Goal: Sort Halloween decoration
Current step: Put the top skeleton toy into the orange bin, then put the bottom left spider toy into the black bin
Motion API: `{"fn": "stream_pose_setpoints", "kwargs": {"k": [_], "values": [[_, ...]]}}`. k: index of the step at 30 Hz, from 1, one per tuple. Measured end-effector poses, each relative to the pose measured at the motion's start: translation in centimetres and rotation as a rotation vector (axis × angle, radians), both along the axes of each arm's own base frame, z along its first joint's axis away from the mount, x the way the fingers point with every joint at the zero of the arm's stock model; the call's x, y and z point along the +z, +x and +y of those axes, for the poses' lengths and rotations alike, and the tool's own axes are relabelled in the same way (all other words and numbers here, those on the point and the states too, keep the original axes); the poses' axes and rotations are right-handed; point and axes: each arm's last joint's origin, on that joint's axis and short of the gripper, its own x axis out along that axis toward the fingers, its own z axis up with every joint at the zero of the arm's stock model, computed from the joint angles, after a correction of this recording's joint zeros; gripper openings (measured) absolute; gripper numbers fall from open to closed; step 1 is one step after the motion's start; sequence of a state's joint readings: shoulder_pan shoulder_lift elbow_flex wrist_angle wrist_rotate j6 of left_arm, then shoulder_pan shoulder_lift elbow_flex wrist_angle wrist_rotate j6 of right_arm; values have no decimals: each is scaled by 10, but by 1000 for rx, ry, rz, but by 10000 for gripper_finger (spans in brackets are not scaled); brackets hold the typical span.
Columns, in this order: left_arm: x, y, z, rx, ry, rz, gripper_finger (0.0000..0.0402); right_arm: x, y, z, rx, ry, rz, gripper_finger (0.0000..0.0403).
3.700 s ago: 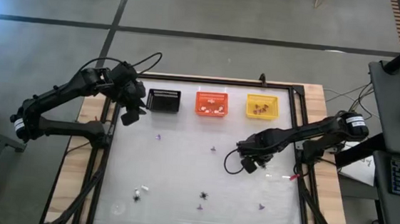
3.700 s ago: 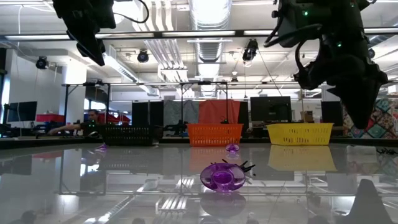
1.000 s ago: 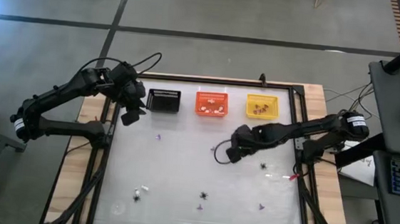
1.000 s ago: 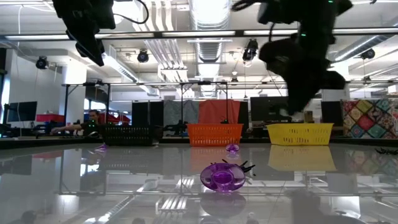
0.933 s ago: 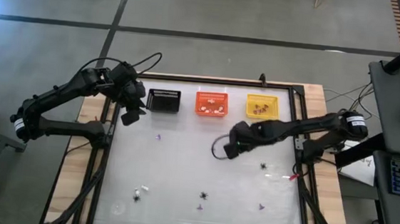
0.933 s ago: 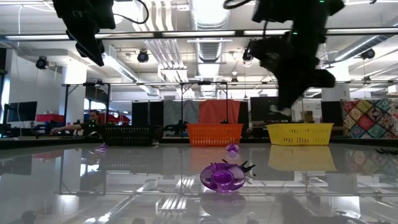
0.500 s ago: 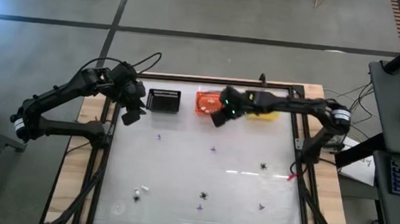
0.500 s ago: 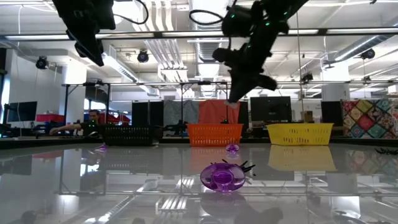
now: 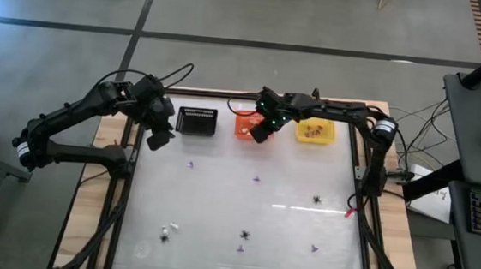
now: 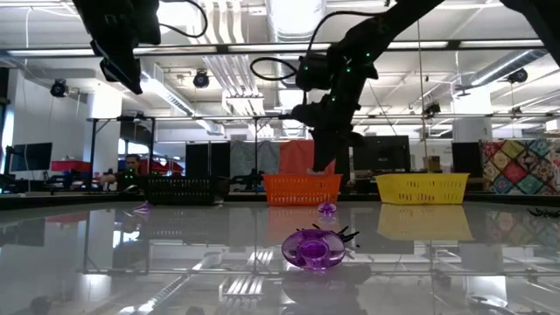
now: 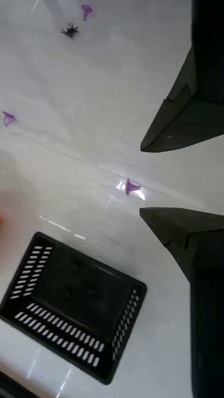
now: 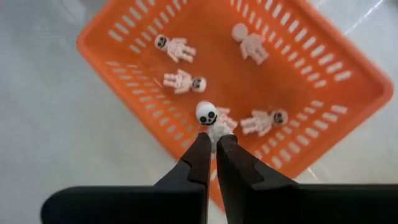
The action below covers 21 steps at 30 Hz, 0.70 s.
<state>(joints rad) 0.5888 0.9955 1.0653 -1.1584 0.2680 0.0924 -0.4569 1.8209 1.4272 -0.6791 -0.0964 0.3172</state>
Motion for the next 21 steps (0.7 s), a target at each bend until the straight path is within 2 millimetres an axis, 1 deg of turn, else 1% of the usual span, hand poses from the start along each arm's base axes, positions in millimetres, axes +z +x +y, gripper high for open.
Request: {"fn": "stream_pose_setpoints", "kwargs": {"k": [5,11,16,21], "values": [[-1,-2,-2,20,-31,29,137,1,4,-7,41,-62,12,13],[-2,-2,-2,41,-46,32,137,13,4,-8,64,-114,20,20],[-5,-4,-3,46,-82,85,137,14,4,-8,98,-128,27,62],[-10,-1,-1,65,-120,124,137,16,4,-8,84,-127,19,110]]}}
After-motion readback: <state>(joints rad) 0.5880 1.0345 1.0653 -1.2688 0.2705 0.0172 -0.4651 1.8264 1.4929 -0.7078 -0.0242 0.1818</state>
